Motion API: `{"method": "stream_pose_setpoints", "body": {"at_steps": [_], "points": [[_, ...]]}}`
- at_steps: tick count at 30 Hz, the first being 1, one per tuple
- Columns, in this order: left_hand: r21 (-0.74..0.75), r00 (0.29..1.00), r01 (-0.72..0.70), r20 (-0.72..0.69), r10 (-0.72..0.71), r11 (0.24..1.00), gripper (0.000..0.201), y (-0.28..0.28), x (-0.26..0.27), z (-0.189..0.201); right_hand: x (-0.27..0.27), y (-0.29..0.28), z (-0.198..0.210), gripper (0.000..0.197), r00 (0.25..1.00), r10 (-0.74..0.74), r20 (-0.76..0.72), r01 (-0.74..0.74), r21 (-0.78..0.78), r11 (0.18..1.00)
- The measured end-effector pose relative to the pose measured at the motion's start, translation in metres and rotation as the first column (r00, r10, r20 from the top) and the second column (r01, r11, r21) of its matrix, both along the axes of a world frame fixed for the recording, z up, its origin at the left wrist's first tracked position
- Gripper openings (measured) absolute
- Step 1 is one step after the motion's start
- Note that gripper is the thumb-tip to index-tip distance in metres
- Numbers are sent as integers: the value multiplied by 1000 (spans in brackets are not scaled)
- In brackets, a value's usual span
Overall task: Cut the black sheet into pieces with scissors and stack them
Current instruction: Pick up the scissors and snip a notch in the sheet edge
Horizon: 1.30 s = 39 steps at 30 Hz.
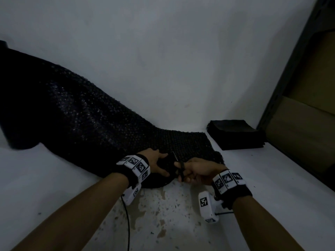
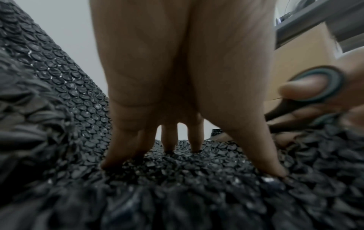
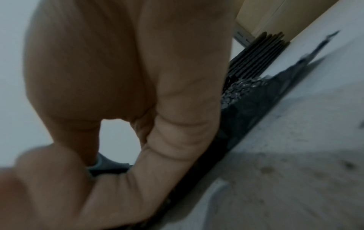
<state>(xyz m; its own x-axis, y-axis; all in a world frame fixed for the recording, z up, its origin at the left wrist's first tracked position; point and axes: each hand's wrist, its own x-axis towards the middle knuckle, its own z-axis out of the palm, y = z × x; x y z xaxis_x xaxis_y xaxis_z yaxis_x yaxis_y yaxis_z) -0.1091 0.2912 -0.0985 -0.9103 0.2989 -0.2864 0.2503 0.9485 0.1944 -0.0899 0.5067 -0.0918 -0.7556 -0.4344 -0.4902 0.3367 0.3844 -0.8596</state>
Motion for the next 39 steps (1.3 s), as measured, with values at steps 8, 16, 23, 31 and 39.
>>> {"method": "stream_pose_setpoints", "body": {"at_steps": [8,16,23,31,39], "points": [[-42,999,34,-22,-34,999,89,1,0,-1,-9,-8,-7,44,996,-61,64,62,0,998],[-69,998,60,4,-60,996,94,0,1,2,-26,-11,-10,47,999,-26,28,26,25,999],[-74,998,67,3,-67,995,93,0,-2,2,-33,-7,-31,60,999,-22,-46,20,-49,999],[-75,998,54,20,-53,996,80,-3,-4,8,-31,-8,-30,53,997,-49,-62,50,20,999],[-70,999,8,-38,-11,997,91,5,-25,17,-25,-2,-22,43,1000,6,-19,-5,43,999]]}}
